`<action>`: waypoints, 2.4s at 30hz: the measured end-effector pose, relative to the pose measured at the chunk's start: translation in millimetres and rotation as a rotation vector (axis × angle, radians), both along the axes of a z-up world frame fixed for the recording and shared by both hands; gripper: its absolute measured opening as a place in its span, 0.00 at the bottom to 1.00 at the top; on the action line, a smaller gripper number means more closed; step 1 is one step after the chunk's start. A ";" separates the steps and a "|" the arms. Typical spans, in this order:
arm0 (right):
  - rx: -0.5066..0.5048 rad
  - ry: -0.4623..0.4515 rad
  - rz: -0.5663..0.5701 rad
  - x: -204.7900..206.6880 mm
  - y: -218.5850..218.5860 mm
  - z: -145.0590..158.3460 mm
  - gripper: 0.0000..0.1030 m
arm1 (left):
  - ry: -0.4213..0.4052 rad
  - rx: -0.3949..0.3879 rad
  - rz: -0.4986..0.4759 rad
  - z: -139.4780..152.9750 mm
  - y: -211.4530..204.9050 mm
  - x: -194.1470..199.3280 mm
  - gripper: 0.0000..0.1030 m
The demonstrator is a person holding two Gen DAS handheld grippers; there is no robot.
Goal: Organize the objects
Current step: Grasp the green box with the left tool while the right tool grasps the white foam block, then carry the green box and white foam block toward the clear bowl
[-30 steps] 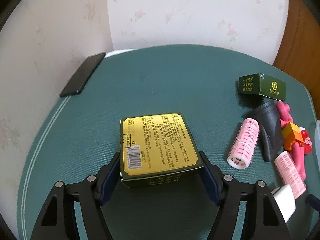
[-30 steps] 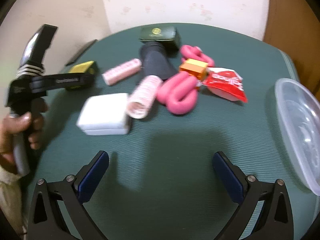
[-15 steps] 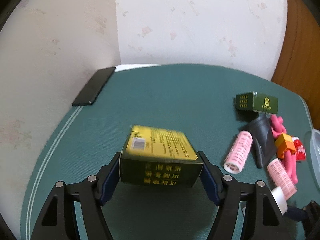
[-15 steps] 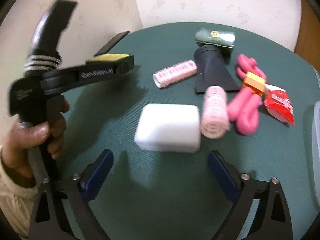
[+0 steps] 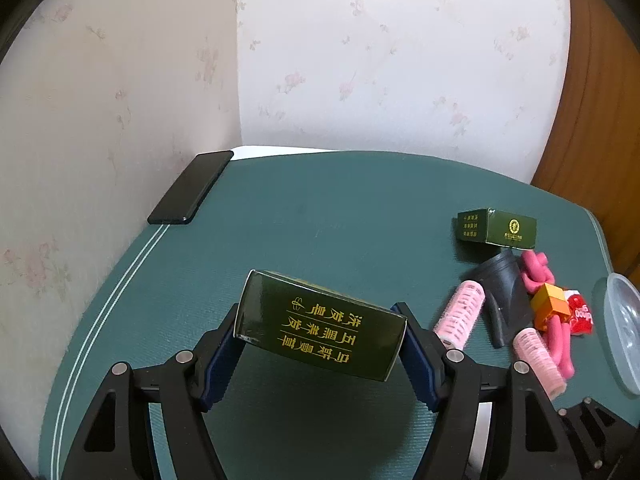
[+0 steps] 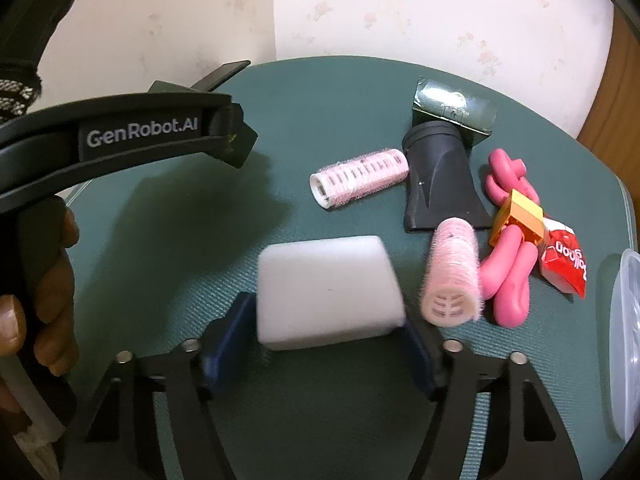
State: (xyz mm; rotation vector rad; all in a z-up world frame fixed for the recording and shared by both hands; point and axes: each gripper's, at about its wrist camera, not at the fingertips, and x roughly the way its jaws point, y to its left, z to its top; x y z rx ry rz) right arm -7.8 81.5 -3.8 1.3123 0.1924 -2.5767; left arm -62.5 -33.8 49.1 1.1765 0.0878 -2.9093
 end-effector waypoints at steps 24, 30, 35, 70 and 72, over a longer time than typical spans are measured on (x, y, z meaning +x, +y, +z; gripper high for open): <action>-0.079 0.066 0.015 25.7 11.2 21.6 0.60 | 0.036 -0.037 -0.028 3.5 12.1 7.9 0.73; -0.100 0.077 -0.013 34.1 26.6 23.3 0.60 | 0.043 -0.047 -0.037 4.0 16.8 9.9 0.73; -0.105 0.088 -0.033 40.9 36.9 25.0 0.60 | 0.050 -0.059 -0.048 4.2 21.7 12.4 0.73; -0.147 0.155 -0.262 52.1 129.8 39.8 0.60 | 0.027 -0.063 -0.177 -3.5 73.0 38.1 0.73; -0.151 0.157 -0.269 52.7 133.4 40.8 0.60 | 0.024 -0.060 -0.178 -4.0 74.6 39.1 0.73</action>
